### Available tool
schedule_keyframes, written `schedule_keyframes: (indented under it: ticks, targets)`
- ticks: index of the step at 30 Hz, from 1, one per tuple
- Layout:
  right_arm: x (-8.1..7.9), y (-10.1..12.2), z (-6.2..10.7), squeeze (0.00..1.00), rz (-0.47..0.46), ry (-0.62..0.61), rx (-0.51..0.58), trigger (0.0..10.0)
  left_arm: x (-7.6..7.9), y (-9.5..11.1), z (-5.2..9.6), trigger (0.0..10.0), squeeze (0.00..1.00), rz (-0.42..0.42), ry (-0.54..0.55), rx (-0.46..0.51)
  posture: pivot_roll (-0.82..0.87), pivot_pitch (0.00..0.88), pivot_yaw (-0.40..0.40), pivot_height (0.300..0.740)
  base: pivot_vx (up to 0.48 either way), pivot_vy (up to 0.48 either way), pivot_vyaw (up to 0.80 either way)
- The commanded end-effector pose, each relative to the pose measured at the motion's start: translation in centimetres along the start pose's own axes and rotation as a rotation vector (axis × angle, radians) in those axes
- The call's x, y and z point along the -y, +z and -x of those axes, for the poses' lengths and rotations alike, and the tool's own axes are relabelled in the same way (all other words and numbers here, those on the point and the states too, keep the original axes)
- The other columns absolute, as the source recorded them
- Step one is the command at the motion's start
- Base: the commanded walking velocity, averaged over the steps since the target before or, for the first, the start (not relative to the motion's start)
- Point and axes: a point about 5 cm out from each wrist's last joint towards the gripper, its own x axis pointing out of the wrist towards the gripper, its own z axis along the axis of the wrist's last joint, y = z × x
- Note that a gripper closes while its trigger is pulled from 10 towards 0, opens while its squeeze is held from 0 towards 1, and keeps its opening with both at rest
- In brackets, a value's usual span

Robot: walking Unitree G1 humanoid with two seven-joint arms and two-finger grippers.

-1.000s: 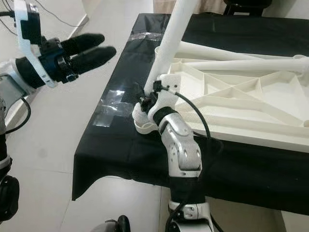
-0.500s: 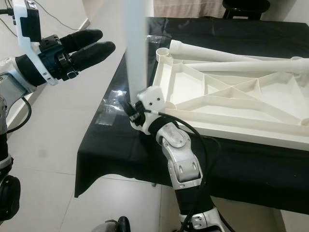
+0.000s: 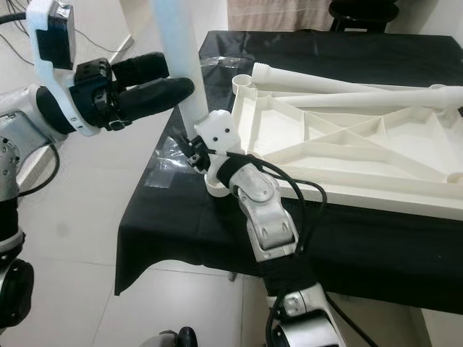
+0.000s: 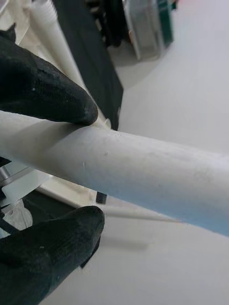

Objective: Building children table

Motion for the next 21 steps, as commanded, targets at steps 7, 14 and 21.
schedule_keyframes:
  ticks: [7,14,21]
  targets:
    - [-1.1,0.6,-0.7,0.0,0.024,0.058,0.032,0.0,-1.0,1.2,-0.3,10.0,0.0,-0.139,0.118,0.012,0.05,0.145,0.081,0.74,0.0,0.0,0.0]
    - [-3.5,1.3,-0.8,0.0,0.115,0.204,0.05,0.0,-2.4,1.1,-1.9,10.0,0.0,-0.2,0.222,0.051,0.03,0.14,0.084,0.74,0.0,0.0,0.0]
    - [-4.8,1.1,-0.7,0.0,0.191,0.281,0.033,0.0,-2.6,1.2,-3.8,10.0,0.0,-0.179,0.214,0.101,0.02,0.142,0.079,0.74,0.0,0.0,0.0]
